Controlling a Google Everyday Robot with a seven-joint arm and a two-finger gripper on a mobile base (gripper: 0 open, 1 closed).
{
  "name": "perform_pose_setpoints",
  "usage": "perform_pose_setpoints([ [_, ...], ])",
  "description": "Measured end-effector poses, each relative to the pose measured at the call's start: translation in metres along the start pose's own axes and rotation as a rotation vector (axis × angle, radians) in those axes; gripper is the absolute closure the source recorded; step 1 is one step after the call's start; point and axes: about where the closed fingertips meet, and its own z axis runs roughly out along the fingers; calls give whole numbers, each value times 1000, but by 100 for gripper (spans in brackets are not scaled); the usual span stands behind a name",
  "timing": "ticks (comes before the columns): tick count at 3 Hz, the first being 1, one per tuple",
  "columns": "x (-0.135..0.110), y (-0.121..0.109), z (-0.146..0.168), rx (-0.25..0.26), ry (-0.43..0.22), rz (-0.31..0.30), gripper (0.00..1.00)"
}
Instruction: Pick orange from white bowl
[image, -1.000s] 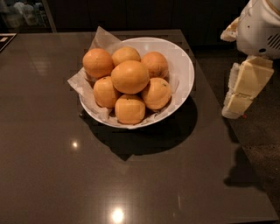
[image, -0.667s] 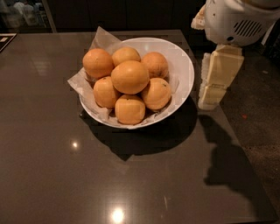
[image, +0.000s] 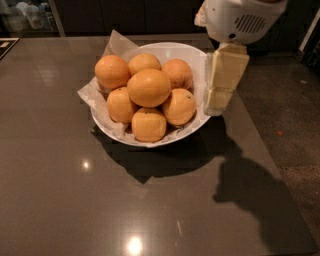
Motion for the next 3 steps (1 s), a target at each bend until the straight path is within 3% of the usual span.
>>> perform_pose_setpoints([
  [2, -44, -27, 22, -27, -6, -96, 0],
  [3, -53, -31, 37, -64, -8, -116, 7],
])
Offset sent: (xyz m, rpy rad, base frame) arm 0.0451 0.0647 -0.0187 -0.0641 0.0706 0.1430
